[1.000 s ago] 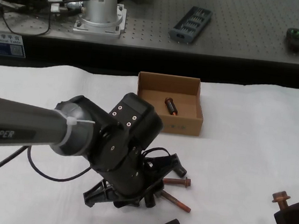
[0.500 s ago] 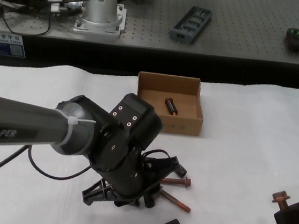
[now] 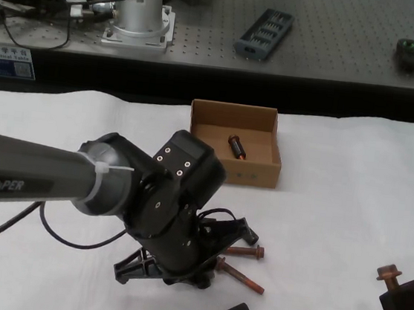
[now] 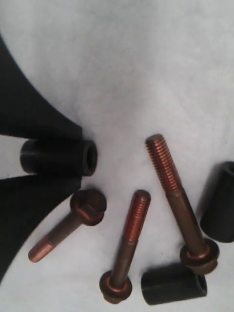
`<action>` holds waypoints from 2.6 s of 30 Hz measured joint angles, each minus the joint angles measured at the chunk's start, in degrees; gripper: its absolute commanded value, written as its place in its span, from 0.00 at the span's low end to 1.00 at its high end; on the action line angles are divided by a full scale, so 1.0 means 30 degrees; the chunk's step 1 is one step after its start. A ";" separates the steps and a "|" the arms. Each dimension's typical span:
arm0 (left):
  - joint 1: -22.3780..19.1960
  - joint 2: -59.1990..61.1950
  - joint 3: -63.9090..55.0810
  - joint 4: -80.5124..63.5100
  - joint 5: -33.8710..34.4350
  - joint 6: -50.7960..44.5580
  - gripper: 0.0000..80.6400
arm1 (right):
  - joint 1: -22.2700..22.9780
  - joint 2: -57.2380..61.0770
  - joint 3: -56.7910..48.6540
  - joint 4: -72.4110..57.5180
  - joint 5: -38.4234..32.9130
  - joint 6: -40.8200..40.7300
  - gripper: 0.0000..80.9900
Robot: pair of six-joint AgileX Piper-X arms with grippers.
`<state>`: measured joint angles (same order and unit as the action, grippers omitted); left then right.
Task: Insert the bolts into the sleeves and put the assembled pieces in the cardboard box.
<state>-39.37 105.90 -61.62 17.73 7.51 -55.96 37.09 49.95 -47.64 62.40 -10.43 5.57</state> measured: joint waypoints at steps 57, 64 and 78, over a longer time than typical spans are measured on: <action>0.2634 -1.6597 1.1392 -1.0984 1.3377 1.1956 0.01 | 0.1626 0.5479 0.0019 -1.8614 -0.7047 0.8489 0.02; 0.2634 -1.6597 1.1392 -1.0984 1.3875 1.2154 0.01 | 0.2269 0.6315 0.0019 -1.8746 -0.7011 0.8337 0.02; 0.4081 -1.6597 1.1411 -1.1573 1.3998 1.2154 0.01 | 0.2269 0.6315 0.0019 -1.9833 -0.7011 0.8143 0.02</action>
<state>-27.13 56.11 -27.39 -16.99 49.50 -19.50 43.90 68.90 -47.58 2.90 -31.47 30.00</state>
